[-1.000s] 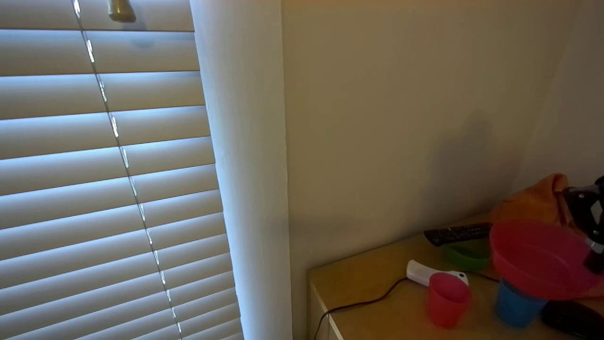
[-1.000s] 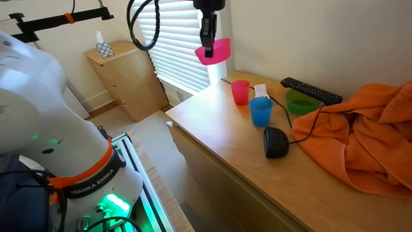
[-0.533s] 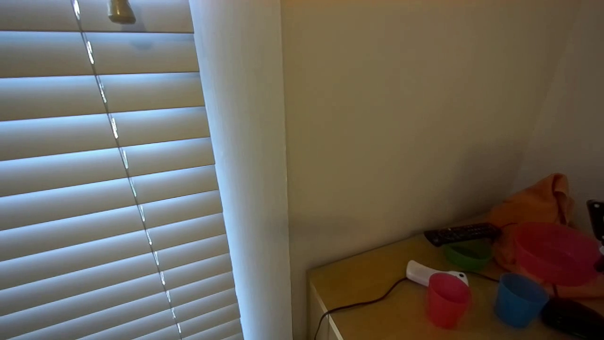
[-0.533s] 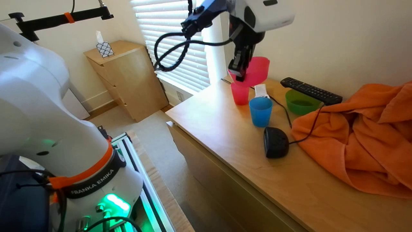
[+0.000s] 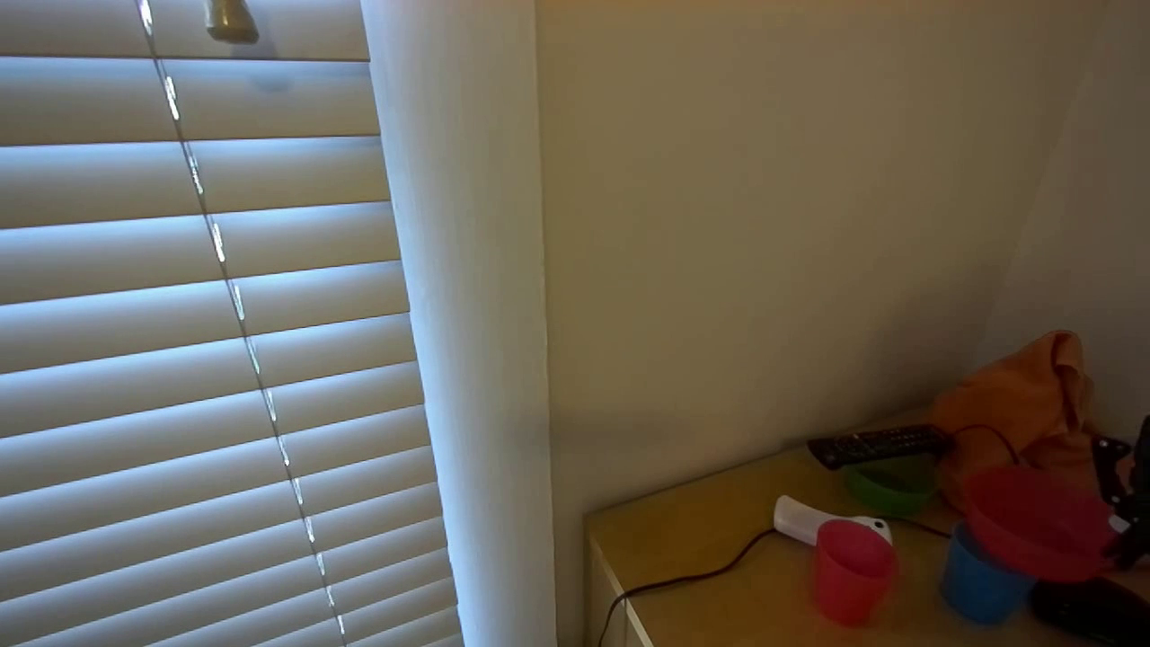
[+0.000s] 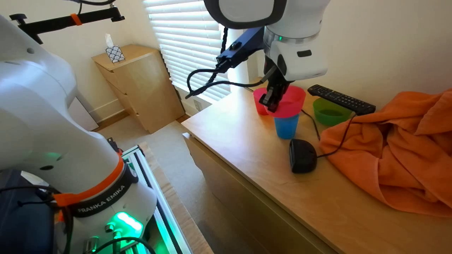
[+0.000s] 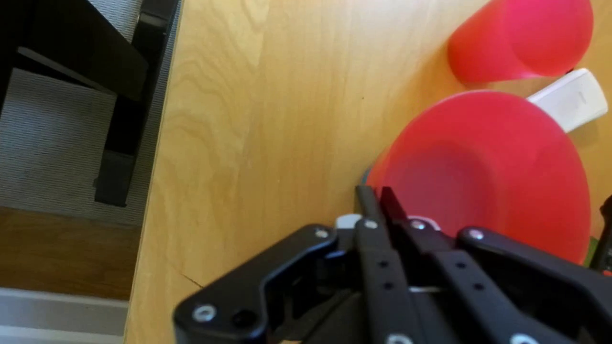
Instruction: Put the pink bowl on the blue cup
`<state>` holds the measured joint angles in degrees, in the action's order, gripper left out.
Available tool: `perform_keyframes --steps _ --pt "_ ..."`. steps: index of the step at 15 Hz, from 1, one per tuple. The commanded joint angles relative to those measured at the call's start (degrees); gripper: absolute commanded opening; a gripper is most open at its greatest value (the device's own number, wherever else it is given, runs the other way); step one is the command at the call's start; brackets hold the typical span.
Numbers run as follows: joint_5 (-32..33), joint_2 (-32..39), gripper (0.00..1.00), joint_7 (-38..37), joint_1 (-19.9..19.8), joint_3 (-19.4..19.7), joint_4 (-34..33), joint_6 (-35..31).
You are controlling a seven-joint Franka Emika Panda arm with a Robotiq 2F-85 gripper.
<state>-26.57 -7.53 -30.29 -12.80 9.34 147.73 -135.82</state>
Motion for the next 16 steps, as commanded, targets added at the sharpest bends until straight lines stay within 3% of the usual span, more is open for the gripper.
perform_keyframes --steps 1,16 --pt "-3.53 2.34 0.01 1.54 0.76 0.56 -0.2 -4.25" --pt "-8.12 2.78 0.01 5.17 1.87 0.53 -0.07 -2.95"
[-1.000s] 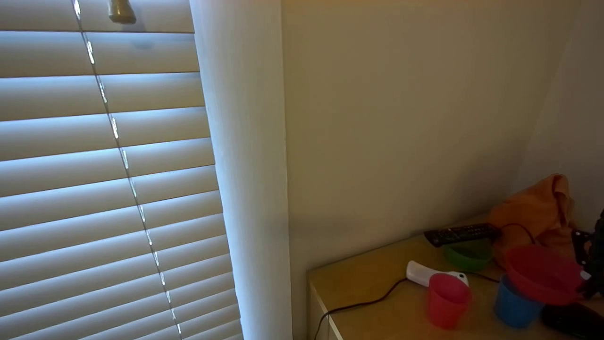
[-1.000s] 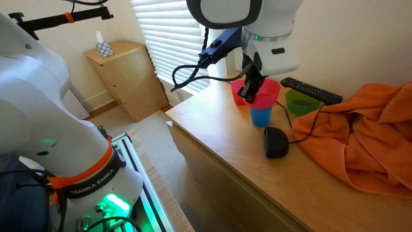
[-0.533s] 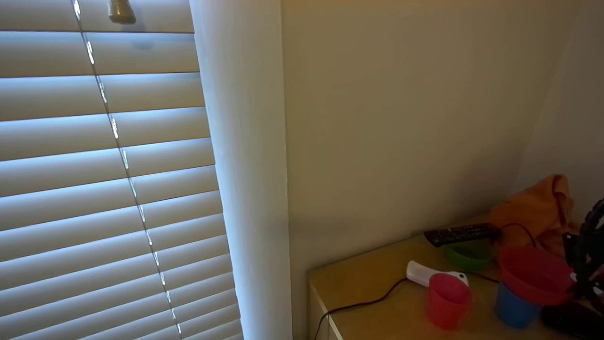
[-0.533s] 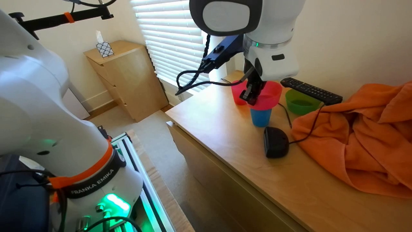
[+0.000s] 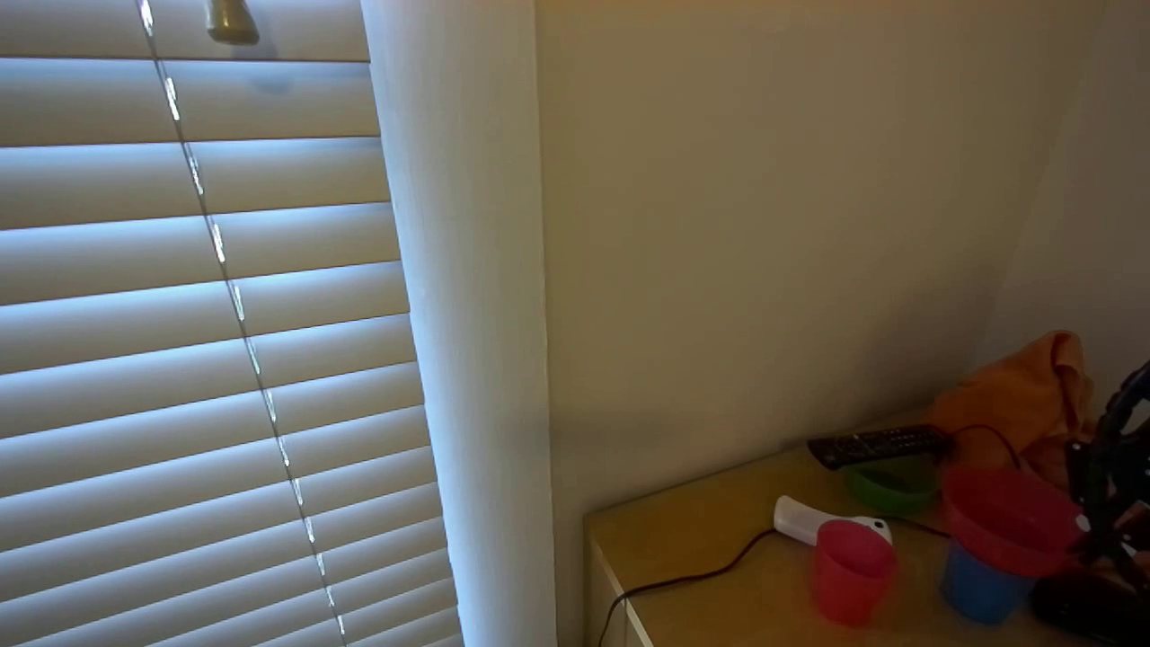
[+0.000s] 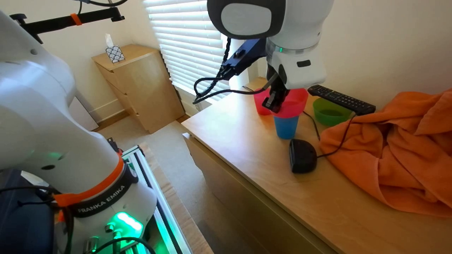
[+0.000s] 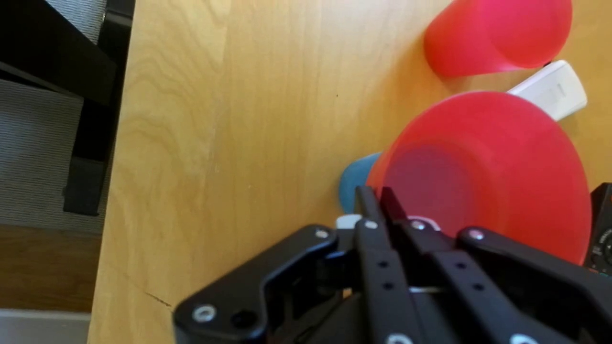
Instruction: Put the pink bowl on the blue cup
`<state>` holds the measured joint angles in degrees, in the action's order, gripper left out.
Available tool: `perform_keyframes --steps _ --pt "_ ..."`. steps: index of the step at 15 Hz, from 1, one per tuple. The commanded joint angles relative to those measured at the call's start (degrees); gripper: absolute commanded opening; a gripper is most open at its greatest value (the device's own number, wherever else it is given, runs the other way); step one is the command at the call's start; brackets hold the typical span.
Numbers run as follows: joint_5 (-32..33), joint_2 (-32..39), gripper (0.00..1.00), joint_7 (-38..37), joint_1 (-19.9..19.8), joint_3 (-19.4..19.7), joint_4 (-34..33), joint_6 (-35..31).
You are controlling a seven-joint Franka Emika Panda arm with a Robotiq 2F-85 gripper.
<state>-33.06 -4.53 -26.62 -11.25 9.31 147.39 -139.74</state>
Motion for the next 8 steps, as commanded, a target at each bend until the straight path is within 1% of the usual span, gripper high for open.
perform_keyframes --steps 1,3,4,5,6,8 --pt "-1.41 -0.22 0.01 1.24 0.25 0.59 0.25 0.95" --pt "-1.02 0.11 0.01 0.87 0.11 0.68 0.13 1.25" --pt "-0.81 0.22 0.29 0.47 0.06 0.7 0.12 1.33" --pt "-0.53 0.35 0.31 0.21 0.01 0.71 0.07 1.43" --pt "-0.54 0.43 0.36 0.16 0.0 0.74 0.0 1.52" --pt "-0.46 0.31 0.52 0.24 -0.02 0.78 -0.07 1.81"
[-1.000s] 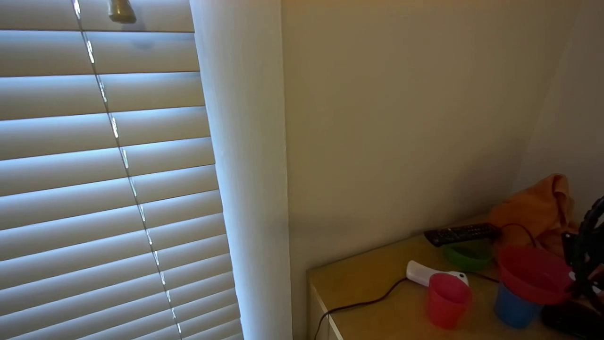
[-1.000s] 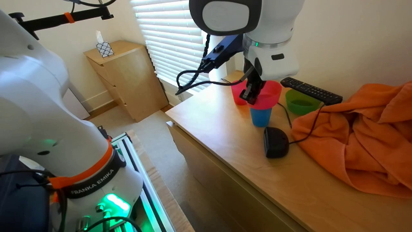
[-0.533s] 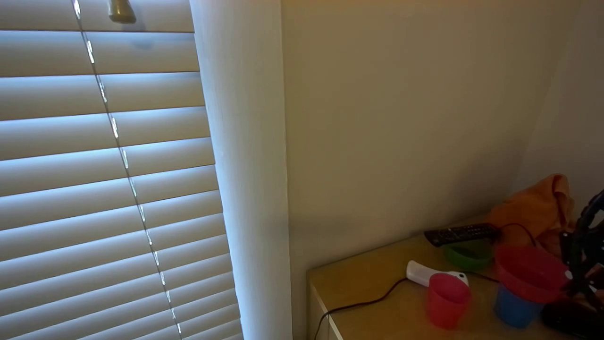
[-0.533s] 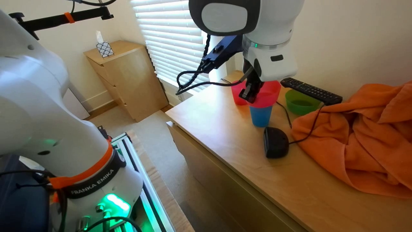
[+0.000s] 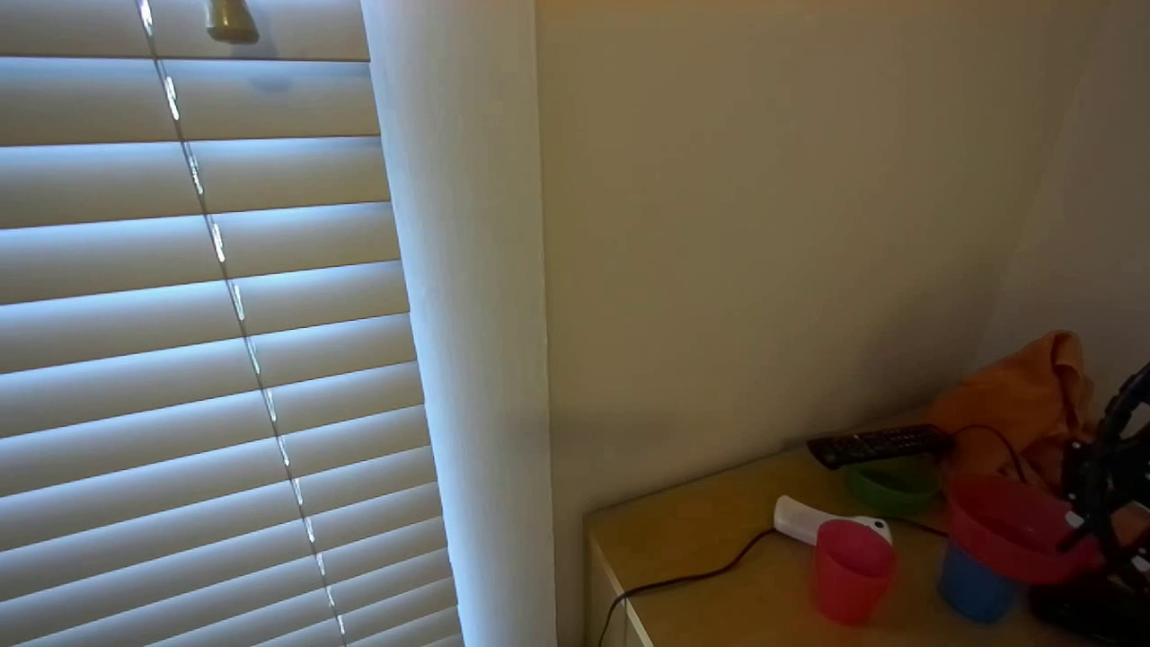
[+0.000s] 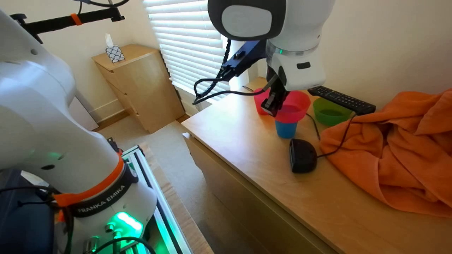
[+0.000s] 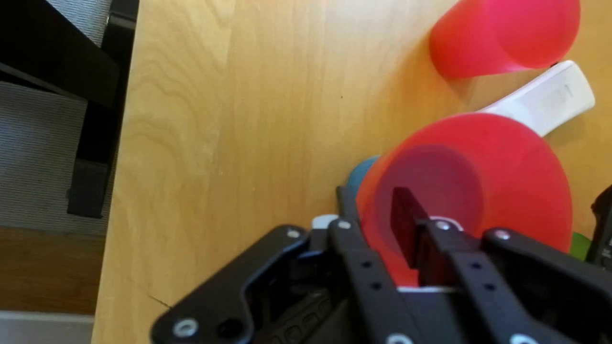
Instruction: Put the pink bowl on the blue cup
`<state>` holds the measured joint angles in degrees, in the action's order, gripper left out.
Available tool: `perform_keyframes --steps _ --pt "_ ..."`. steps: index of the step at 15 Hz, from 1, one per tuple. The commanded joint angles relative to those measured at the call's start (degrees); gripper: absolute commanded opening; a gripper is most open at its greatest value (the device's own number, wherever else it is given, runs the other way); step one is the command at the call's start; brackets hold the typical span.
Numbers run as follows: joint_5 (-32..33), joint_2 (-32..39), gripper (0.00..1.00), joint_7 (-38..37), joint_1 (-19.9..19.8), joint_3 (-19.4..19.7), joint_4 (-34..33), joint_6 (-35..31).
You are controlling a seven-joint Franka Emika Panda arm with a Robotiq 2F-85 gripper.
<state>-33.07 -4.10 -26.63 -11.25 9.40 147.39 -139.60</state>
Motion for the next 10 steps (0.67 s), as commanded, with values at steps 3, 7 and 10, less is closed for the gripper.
perform_keyframes --steps 3,7,10 --pt "-0.15 -2.82 0.74 0.32 0.04 0.59 0.1 2.71" --pt "3.69 -13.32 1.0 -0.38 -0.36 0.22 1.72 7.82" --pt "3.78 -11.78 1.0 0.89 0.02 -0.22 -0.31 5.84"
